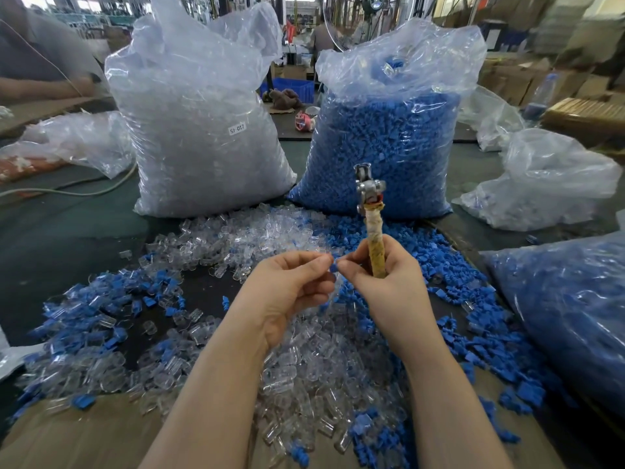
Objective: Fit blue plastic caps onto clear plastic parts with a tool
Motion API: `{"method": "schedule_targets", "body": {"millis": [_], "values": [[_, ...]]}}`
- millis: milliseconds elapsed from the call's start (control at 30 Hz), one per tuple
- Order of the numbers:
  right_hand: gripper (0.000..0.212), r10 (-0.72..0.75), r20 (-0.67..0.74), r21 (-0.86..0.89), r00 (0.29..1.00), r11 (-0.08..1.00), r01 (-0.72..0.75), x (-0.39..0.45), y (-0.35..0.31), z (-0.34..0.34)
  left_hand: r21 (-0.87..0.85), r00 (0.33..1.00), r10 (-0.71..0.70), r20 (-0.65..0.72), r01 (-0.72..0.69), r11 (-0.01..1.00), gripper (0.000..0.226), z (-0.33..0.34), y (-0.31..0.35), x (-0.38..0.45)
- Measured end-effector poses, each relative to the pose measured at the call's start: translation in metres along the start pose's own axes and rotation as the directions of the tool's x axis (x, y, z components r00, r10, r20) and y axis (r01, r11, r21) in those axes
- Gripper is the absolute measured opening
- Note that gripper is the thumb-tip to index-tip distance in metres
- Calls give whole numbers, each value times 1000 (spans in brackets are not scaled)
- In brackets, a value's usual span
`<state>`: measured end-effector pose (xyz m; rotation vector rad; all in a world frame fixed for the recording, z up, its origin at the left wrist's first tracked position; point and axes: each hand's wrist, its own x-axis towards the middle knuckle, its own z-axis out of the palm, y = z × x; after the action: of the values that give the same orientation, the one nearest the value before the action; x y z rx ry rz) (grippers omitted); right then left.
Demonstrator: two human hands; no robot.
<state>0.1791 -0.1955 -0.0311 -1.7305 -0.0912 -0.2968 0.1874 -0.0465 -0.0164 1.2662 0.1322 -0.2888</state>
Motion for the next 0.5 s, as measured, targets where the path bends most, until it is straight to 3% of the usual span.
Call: {"method": "schedule_targets", "body": {"millis": [133,333,500], "values": [[31,-15,29,19,999,1000,15,0,-1,-2,-49,1000,8,26,-7,999,25,3,0,-1],[16,1,60,-99,998,995,5,0,0,-2,14,999,38,-23,-38,999,15,4,0,0],[18,34,55,-196,998,980,-23,0,3,0,-36,1000,12,-16,-13,999,11,7,1,0]]}}
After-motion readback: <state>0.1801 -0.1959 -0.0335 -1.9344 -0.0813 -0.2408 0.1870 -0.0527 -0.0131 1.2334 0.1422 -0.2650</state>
